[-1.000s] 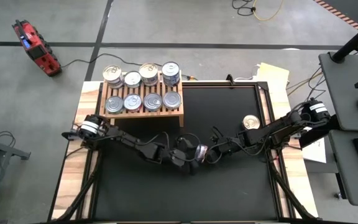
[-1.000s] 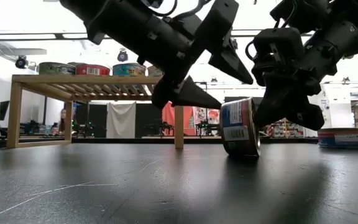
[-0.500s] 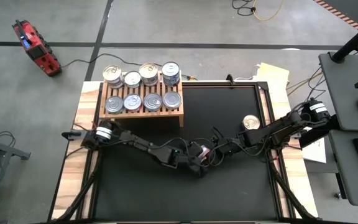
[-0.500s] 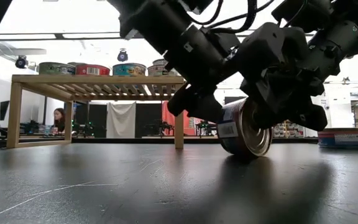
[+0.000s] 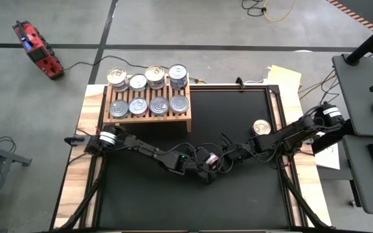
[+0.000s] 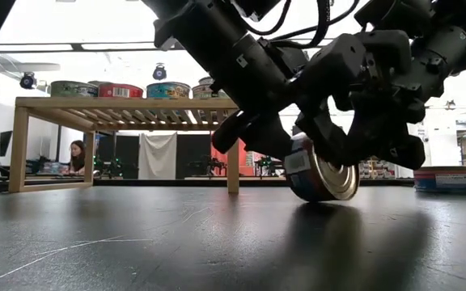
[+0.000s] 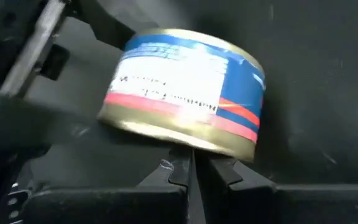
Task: Stack canned seafood by type on shelf
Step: Stack the blue pink tuna can on top of the other blue pink tuna can on the shelf
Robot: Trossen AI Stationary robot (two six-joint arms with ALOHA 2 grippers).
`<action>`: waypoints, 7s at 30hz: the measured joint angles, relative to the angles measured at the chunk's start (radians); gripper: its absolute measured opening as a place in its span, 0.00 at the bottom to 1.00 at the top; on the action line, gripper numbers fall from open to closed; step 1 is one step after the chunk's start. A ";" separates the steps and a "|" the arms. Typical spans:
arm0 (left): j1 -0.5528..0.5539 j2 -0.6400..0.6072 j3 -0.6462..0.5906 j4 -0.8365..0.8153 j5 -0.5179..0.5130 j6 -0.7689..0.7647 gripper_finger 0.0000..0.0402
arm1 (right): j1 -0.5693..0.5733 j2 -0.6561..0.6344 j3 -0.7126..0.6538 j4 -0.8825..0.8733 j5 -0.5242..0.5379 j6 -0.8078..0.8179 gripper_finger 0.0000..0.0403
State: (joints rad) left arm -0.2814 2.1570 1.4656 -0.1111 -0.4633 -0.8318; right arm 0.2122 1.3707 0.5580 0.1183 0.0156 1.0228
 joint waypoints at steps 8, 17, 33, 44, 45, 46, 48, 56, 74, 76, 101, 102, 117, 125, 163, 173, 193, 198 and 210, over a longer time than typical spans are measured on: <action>-0.002 -0.093 -0.034 -0.101 0.028 -0.036 0.42 | -0.002 -0.041 0.000 -0.021 -0.036 -0.016 0.03; 0.028 -0.247 -0.106 -0.252 0.011 -0.159 0.42 | -0.023 -0.188 0.009 -0.008 -0.040 -0.068 0.03; 0.133 -0.715 -0.198 -0.615 -0.230 -0.314 0.42 | -0.147 -0.341 0.009 -0.012 -0.041 -0.173 0.03; 0.345 -1.035 -0.196 -0.633 -0.245 -0.308 0.42 | -0.251 -0.334 0.009 -0.011 -0.178 -0.253 0.03; 0.374 -1.055 -0.199 -0.638 -0.253 -0.320 0.42 | -0.264 -0.334 0.009 -0.011 -0.190 -0.261 0.03; 0.406 -1.075 -0.200 -0.638 -0.258 -0.327 0.42 | -0.278 -0.334 0.009 -0.011 -0.207 -0.269 0.03; 0.471 -1.110 -0.200 -0.636 -0.265 -0.331 0.42 | -0.307 -0.334 0.009 -0.008 -0.240 -0.287 0.03; 0.687 -1.169 -0.199 -0.643 -0.250 -0.312 0.42 | -0.409 -0.333 0.009 -0.009 -0.343 -0.365 0.03; 1.302 -1.169 -0.190 -0.576 0.650 -0.027 0.42 | -0.586 -0.127 0.245 -0.011 -0.444 -0.451 0.03; 1.346 -1.170 -0.190 -0.590 0.675 -0.014 0.42 | -0.594 -0.099 0.278 -0.016 -0.445 -0.458 0.03; 1.424 -1.206 -0.327 -0.202 0.889 -0.056 0.42 | -0.650 -0.091 0.373 -0.150 -0.434 -0.502 0.03; 1.415 -1.219 -0.351 -0.135 0.911 -0.076 0.42 | -0.651 -0.091 0.373 -0.146 -0.434 -0.502 0.03; 1.223 -1.367 -0.560 0.284 0.923 -0.515 0.42 | -0.639 -0.106 0.705 -0.348 -0.460 -0.944 0.03; 1.024 -1.371 -0.560 0.280 0.828 -0.586 0.42 | -0.617 -0.106 0.858 -0.428 -0.423 -1.339 0.03; 0.340 -0.875 -0.560 0.846 0.276 -0.897 0.42 | -0.376 -0.105 0.921 -0.374 -0.169 -2.191 0.77; 0.335 -0.821 -0.560 0.898 0.292 -0.911 0.42 | -0.355 -0.058 0.920 -0.385 -0.170 -2.246 0.71; 0.327 -0.819 -0.561 0.953 0.332 -0.698 0.66 | -0.337 -0.045 0.920 -0.349 -0.153 -2.167 0.46; 0.341 -0.820 -0.561 1.009 0.340 -0.552 0.67 | -0.336 -0.068 0.920 -0.320 -0.087 -2.164 0.46; 0.365 -0.831 -0.558 1.061 0.318 -0.094 0.68 | -0.346 -0.112 0.920 -0.296 0.041 -1.949 0.46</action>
State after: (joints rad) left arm 0.0834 1.3261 0.9079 0.9501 -0.1458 -0.9258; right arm -0.1337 1.2586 1.4776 -0.1782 0.0569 -0.9257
